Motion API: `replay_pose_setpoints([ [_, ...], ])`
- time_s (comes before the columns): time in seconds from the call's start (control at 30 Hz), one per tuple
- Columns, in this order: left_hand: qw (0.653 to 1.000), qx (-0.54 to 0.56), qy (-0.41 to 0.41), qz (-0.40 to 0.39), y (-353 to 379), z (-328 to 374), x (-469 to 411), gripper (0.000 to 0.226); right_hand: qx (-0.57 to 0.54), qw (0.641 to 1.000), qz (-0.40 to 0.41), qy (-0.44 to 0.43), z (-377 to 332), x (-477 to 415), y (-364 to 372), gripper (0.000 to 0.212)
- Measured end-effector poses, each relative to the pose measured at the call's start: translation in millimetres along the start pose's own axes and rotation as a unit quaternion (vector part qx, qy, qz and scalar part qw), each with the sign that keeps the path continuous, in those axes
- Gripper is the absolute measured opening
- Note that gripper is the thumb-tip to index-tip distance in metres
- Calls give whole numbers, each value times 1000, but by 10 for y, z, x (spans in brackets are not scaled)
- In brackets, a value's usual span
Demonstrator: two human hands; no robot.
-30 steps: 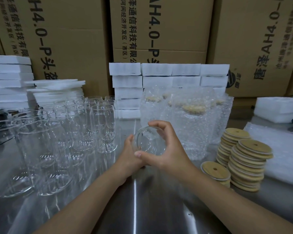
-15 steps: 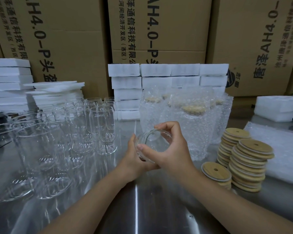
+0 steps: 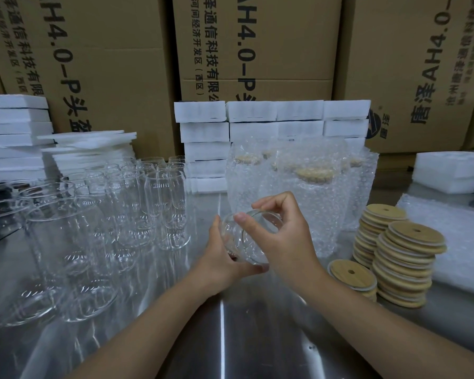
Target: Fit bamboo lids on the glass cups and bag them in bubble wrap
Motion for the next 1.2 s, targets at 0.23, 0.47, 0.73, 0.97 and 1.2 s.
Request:
replay_pose_setpoints([
  [0.23,999,41,20,3,34,27,9,129,-28,999,-21,-4,-36,-36,8,20],
  [0.47,999,46,23,7,-16,11,-16,121,-26,998,-47,17,-38,-70,11,14],
  [0.73,997,73,3,27,-57,-63,6,129,3,992,-122,20,-48,-22,102,41],
  [0.97,995,87,45,37,-61,14,1,86,97,979,-179,-14,-51,49,201,56],
  [1.2,999,-23,32,10,-48,-71,-22,63,115,984,-133,-21,-37,38,158,68],
])
Point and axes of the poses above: each hand's wrist, its own x-axis away from the middle knuckle, its own y-axis out of the palm, z = x × y, the point moved 7 cm from there along -x, towards the middle knuckle, and after that the axes turned 10 degrees about y, right-handed, at the moved point
